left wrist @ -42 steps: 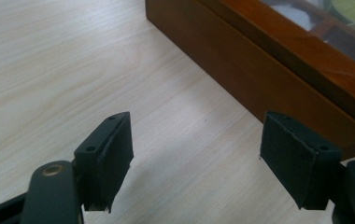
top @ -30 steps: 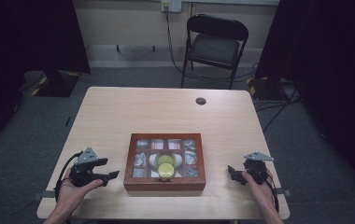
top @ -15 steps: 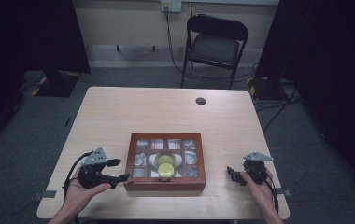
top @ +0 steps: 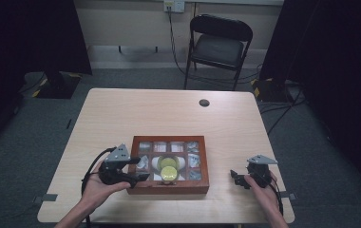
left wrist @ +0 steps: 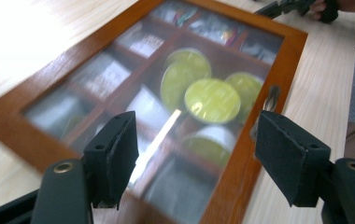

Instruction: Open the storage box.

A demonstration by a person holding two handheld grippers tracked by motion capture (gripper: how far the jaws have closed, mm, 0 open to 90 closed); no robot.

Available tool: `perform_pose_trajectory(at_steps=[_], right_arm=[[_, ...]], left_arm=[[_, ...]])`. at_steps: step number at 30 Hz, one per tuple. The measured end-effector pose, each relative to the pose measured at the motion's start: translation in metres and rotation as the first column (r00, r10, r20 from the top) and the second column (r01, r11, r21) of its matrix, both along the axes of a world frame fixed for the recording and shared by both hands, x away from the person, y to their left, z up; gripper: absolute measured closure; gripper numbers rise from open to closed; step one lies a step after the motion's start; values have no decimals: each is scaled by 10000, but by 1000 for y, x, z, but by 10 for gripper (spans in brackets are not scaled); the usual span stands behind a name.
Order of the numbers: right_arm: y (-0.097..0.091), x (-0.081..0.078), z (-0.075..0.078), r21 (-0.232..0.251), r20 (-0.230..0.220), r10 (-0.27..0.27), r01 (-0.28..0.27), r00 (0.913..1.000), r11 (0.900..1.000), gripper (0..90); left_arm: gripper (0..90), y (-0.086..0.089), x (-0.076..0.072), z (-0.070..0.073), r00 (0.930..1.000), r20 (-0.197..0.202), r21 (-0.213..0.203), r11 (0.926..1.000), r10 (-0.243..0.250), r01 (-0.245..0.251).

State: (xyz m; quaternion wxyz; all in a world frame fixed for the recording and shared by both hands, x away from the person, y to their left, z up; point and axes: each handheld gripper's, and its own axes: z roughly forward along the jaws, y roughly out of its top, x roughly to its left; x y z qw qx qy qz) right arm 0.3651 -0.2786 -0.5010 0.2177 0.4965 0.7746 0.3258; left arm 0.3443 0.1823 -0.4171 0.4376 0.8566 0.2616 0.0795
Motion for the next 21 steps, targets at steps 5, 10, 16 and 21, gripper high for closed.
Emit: perform_pose_trajectory(at_steps=[5, 10, 16, 21], right_arm=[[0, 0, 0, 1, -2, 3, -3, 10000, 10000, 111], [0, 0, 0, -1, -2, 2, -2, 10000, 10000, 111], [0, 0, 0, -1, -2, 3, -3, 10000, 10000, 111], [0, 0, 0, 6, -5, 2, -2, 10000, 10000, 111]], left_arm=[[340, -16, 9, 5, 9995, -135, -125, 9996, -272, 271], [356, -37, 23, 9, 9979, -184, -638, 9961, -626, 613], [428, -52, 21, 3, 9898, -768, -442, 9922, -1197, 1165], [483, -54, 17, -4, 9817, -954, -245, 9863, -1650, 1634]])
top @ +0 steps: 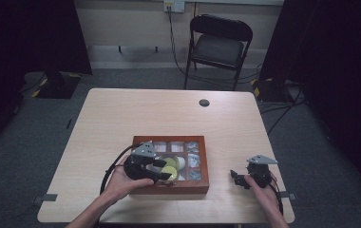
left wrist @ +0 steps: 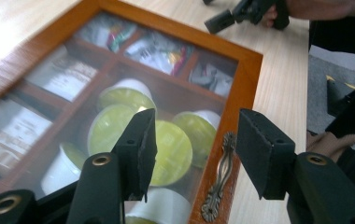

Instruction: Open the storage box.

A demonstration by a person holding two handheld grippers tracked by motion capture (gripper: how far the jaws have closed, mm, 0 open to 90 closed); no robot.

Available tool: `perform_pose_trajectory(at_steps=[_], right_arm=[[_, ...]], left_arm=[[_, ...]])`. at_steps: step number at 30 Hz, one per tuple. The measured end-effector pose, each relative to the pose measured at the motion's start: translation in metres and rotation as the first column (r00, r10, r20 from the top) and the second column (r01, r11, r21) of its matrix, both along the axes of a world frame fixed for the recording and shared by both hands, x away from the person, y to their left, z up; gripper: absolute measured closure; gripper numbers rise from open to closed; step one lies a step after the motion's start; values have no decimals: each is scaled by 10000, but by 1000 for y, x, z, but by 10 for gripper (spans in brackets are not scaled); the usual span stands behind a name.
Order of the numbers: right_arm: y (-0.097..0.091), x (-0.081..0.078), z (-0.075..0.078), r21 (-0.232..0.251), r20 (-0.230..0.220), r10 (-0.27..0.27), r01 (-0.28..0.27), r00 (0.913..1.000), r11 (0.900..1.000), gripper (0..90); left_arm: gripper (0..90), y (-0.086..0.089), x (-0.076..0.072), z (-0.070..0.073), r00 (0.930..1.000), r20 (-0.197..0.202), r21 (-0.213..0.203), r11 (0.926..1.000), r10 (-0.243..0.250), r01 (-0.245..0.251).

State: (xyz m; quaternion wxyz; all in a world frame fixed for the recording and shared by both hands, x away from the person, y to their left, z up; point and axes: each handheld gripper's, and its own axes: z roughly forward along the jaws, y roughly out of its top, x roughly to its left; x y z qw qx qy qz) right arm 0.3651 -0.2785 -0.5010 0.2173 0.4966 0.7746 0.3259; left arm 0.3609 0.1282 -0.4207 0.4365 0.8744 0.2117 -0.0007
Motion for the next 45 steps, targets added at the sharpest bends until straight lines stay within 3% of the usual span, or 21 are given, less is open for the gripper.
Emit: perform_pose_trajectory(at_steps=[1, 3, 4, 9, 11, 16, 29, 33, 41, 45], right_arm=[[0, 0, 0, -9, 3, -4, 4, 10000, 10000, 111], [0, 0, 0, -9, 4, -2, 2, 10000, 10000, 111], [0, 0, 0, -9, 4, -1, 1, 10000, 10000, 111], [0, 0, 0, -8, 3, -2, 2, 10000, 10000, 110], [0, 0, 0, -7, 4, -3, 3, 10000, 10000, 110], [0, 0, 0, -9, 4, 0, 0, 10000, 10000, 111], [0, 0, 0, -5, 3, -2, 2, 10000, 10000, 111], [0, 0, 0, -8, 5, 1, -1, 10000, 10000, 111], [0, 0, 0, -7, 3, 2, -2, 10000, 10000, 110], [0, 0, 0, -6, 3, 2, -2, 10000, 10000, 111]], left_arm=[[545, 0, 0, -3, 9998, -98, -71, 9999, -149, 149], [558, -1, -1, -7, 9985, -211, -21, 9987, -513, 512], [642, -3, -3, -9, 9973, -205, 195, 9973, -701, 705], [690, -8, -7, -10, 9944, -119, 324, 9939, -1049, 1053], [733, -11, -9, -12, 9939, 84, 477, 9929, -1096, 1091], [800, -13, -11, -14, 9930, 84, 700, 9907, -1176, 1167], [806, -11, -9, -18, 9931, -30, 489, 9919, -1175, 1175], [813, -12, -8, -16, 9922, -219, 643, 9902, -1225, 1237], [818, -10, -4, -16, 9904, -659, 371, 9916, -1216, 1242], [818, -10, -3, -16, 9909, -671, 279, 9925, -1169, 1190]])
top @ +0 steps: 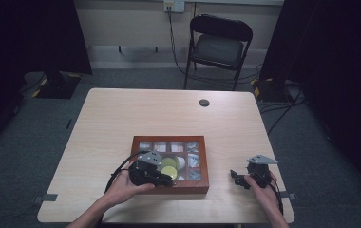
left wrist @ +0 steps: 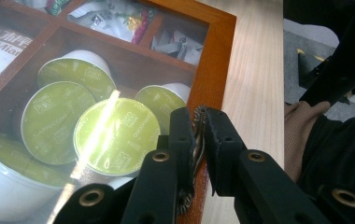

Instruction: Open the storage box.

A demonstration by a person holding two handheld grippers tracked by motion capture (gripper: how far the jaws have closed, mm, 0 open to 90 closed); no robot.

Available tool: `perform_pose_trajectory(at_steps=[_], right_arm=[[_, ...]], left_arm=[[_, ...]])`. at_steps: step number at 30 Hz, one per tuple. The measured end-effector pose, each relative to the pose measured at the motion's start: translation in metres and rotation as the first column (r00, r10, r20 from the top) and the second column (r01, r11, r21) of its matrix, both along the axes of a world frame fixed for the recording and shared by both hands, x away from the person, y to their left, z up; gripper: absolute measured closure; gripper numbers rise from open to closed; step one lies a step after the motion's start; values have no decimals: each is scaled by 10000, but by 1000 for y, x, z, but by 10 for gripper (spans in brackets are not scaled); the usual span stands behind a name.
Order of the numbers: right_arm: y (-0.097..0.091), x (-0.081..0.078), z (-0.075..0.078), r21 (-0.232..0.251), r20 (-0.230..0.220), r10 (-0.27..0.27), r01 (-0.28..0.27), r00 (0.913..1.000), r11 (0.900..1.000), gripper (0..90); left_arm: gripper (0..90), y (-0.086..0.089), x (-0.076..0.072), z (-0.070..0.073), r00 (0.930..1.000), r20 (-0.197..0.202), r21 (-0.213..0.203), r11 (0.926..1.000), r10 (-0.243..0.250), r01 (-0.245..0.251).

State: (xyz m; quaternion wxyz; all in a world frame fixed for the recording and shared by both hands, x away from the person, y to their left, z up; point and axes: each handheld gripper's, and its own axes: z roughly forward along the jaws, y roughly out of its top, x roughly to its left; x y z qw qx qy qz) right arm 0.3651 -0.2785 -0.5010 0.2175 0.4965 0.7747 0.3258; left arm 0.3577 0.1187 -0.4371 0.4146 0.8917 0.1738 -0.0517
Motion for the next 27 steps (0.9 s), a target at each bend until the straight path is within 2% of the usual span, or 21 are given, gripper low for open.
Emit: perform_pose_trajectory(at_steps=[8, 12, 16, 27], right_arm=[[0, 0, 0, 0, 1, -1, 1, 10000, 10000, 111], [0, 0, 0, 1, -1, -1, 1, 10000, 10000, 110], [0, 0, 0, 3, 0, -2, 2, 10000, 10000, 110], [0, 0, 0, 3, -2, 0, 0, 10000, 10000, 110]], left_arm=[[818, -1, 1, 2, 10000, -72, 129, 9999, -42, 43], [818, 0, 1, 5, 9999, -168, 42, 10000, -21, 21], [818, 0, 2, 8, 9999, -96, 116, 9999, -74, 75], [817, 4, 5, 14, 9992, -385, -224, 9997, 64, -72]])
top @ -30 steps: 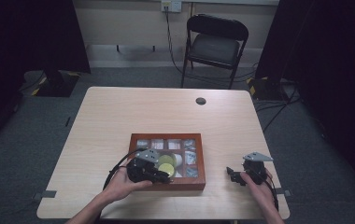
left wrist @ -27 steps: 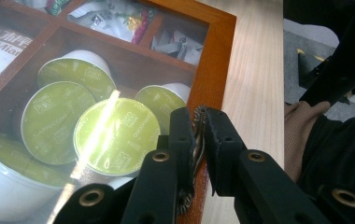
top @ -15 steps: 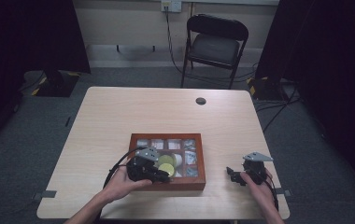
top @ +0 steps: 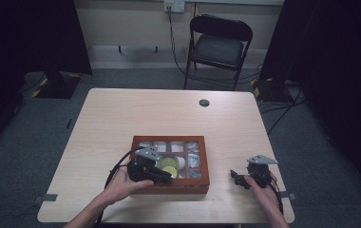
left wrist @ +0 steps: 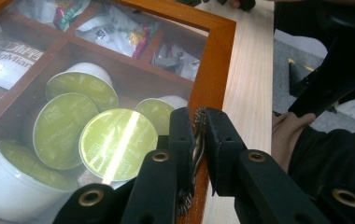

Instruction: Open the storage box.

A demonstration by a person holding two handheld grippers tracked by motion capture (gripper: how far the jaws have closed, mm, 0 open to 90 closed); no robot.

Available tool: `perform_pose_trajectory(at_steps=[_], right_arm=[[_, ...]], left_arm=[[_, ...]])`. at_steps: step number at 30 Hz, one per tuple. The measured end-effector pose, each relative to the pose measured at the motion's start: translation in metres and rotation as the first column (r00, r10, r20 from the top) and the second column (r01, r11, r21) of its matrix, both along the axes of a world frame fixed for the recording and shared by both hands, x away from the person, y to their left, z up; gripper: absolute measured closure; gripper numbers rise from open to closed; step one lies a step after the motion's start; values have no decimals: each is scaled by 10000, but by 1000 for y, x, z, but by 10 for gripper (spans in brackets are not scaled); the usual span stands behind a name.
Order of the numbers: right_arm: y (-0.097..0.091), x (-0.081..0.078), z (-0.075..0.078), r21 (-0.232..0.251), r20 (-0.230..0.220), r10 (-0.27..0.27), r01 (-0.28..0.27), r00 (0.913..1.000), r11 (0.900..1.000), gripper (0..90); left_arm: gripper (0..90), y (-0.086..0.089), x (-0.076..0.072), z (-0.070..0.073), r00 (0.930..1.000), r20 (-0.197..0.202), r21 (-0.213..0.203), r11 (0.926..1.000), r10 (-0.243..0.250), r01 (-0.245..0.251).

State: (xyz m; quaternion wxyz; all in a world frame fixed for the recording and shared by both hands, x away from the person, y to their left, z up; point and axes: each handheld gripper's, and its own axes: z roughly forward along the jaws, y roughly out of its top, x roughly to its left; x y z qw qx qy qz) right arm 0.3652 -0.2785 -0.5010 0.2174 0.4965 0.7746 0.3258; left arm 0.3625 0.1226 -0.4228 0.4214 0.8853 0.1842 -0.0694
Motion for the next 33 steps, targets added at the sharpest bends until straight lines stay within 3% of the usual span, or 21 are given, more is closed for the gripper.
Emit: perform_pose_trajectory(at_steps=[8, 14, 21, 26, 29, 33], right_arm=[[0, 0, 0, 9, -10, 18, -18, 10000, 10000, 109], [0, 0, 0, 8, -9, 21, -21, 10000, 10000, 109], [0, 0, 0, 4, -11, 20, -20, 10000, 10000, 108], [0, 0, 0, -4, -13, 22, -22, 10000, 10000, 107], [0, 0, 0, -8, -16, 26, -26, 10000, 10000, 107], [0, 0, 0, -7, -17, 24, -24, 10000, 10000, 107]], left_arm=[[816, 0, 1, 2, 9999, -98, -40, 9999, 119, -119], [815, 2, 4, 12, 9995, -167, -404, 9988, 266, -272], [815, 3, 8, 21, 9996, -246, -253, 9995, 167, -174], [815, 6, 11, 29, 9996, -219, -572, 9982, 192, -204], [816, 3, 14, 33, 9996, -266, -442, 9989, 135, -147], [816, 5, 16, 34, 9990, -398, -566, 9982, 195, -217]])
